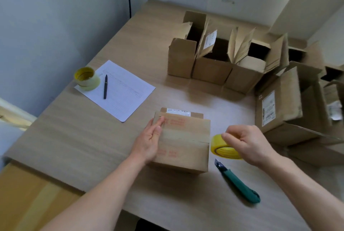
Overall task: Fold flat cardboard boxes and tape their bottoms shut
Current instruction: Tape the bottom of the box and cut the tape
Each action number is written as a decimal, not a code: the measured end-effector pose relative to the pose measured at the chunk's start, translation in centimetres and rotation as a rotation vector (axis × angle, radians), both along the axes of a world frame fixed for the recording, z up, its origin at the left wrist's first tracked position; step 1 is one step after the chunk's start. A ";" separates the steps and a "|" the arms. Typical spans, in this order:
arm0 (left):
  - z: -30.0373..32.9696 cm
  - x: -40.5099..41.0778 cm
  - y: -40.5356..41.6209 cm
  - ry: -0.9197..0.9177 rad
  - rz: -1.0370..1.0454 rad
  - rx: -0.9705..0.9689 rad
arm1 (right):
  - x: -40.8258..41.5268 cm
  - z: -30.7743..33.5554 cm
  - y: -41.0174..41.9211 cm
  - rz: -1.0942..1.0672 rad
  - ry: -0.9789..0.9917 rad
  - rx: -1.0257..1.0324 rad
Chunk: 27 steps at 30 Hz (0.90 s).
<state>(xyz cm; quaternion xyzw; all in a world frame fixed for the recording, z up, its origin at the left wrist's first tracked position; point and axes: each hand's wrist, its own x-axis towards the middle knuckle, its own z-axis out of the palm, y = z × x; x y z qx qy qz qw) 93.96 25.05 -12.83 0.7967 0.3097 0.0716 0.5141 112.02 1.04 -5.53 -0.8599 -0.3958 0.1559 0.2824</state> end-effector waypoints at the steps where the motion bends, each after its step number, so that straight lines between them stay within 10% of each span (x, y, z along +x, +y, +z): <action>1: 0.0 0.0 -0.1 -0.003 0.001 0.001 | -0.1 -0.4 -0.2 -0.017 -0.084 -0.060; 10: 0.0 0.1 -0.3 0.043 -0.026 0.036 | -0.8 -4.1 0.1 -0.162 -0.076 -0.257; 16: 1.1 1.9 -2.8 0.591 -0.217 0.794 | -0.4 -4.8 0.6 -0.184 0.208 -0.238; 22: 0.8 3.4 -11.2 0.367 -0.688 0.832 | -0.9 -4.1 2.9 0.154 0.005 -0.338; 27: 0.3 -0.1 -1.0 0.450 -0.403 0.682 | -1.4 -4.0 4.0 0.093 0.058 -0.426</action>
